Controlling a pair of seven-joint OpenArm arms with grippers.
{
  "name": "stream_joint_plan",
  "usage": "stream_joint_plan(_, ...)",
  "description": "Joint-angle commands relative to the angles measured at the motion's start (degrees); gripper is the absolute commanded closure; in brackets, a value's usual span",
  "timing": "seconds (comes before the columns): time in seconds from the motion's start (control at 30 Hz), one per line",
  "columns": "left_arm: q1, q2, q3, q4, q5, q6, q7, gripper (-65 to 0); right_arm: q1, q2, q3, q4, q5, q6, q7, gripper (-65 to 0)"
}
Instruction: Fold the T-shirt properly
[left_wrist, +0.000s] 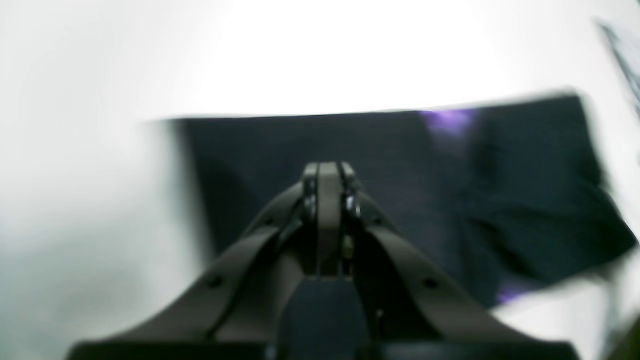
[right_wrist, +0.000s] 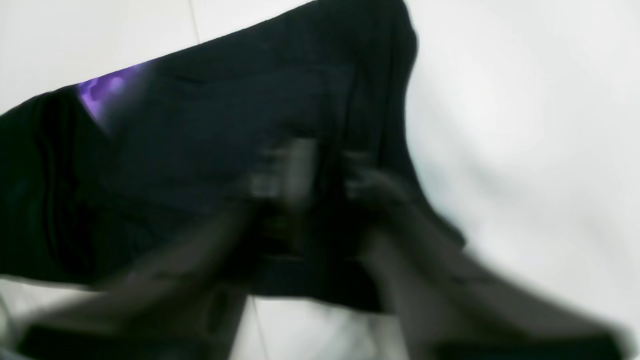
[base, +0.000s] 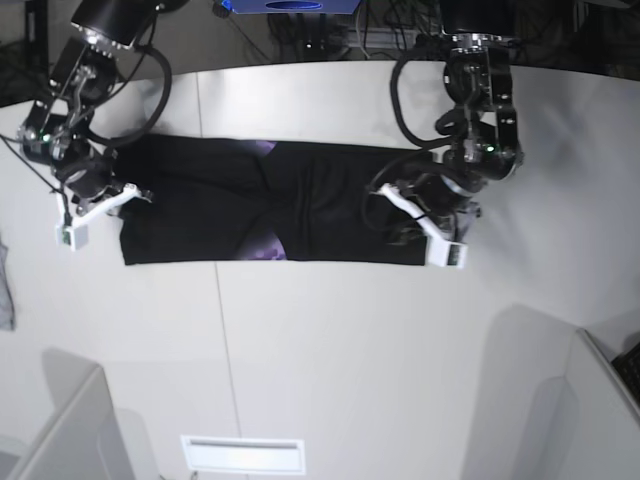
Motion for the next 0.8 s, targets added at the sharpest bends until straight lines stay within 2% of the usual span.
stream_joint_plan(0.0, 0.0, -0.7, -2.4, 1.0, -1.4, -0.5, -1.1, 0.0, 2.1, 1.0, 1.6, -1.2, 0.7, 0.0, 0.3, -28.2)
stream_joint_plan(0.03, 0.7, -1.3, -4.8, 0.9, -1.4, -0.5, -1.1, 0.0, 3.0, 1.0, 2.6, -2.9, 0.7, 0.1, -0.5, -31.8)
stream_joint_plan(0.1, 2.1, -2.6, -9.1, 0.9, -1.4, -0.7, -1.3, 0.0, 4.7, 1.2, 4.7, -6.1, 0.7, 2.5, -1.3, -35.7)
stream_joint_plan(0.2, 4.0, -4.4, -14.0, 0.3, -0.9, -0.9, -1.4, 0.0, 6.7, 2.5, 6.7, -10.7, 0.7, 9.5, -1.6, -36.6)
stream_joint_plan(0.27, 4.4, -5.9, -15.9, -1.2, -0.9, -1.0, -1.4, 0.0, 8.2, 3.7, 7.6, -14.3, 0.7, 12.2, -1.6, -36.6)
stream_joint_plan(0.37, 5.6, -7.7, -18.2, -3.4, -1.0, -1.0, -1.6, 0.0, 9.4, 5.8, 7.9, -19.0, 0.7, 13.1, -1.3, -36.6)
stream_joint_plan(0.47, 7.3, -8.8, -18.6, -4.0, -0.9, -1.0, -6.4, 0.0, 10.1, 6.5, 7.9, -22.1, 0.7, 13.7, -1.4, -36.8)
stream_joint_plan(0.57, 9.2, -8.9, -18.3, -4.1, -0.9, -1.0, -11.3, 0.0, 10.1, 6.4, 7.9, -23.6, 0.7, 17.9, -1.6, -36.8)
stream_joint_plan(0.63, 9.2, -8.9, -16.9, -4.1, -0.9, -1.0, -11.5, 0.0, 10.2, 6.2, 7.9, -24.6, 0.7, 19.2, -1.6, -36.8)
stream_joint_plan(0.77, 9.1, -8.9, -14.7, -5.3, -0.9, -1.0, -11.6, 0.0, 10.2, 5.9, 7.9, -25.9, 0.8, 19.3, -1.7, -36.8)
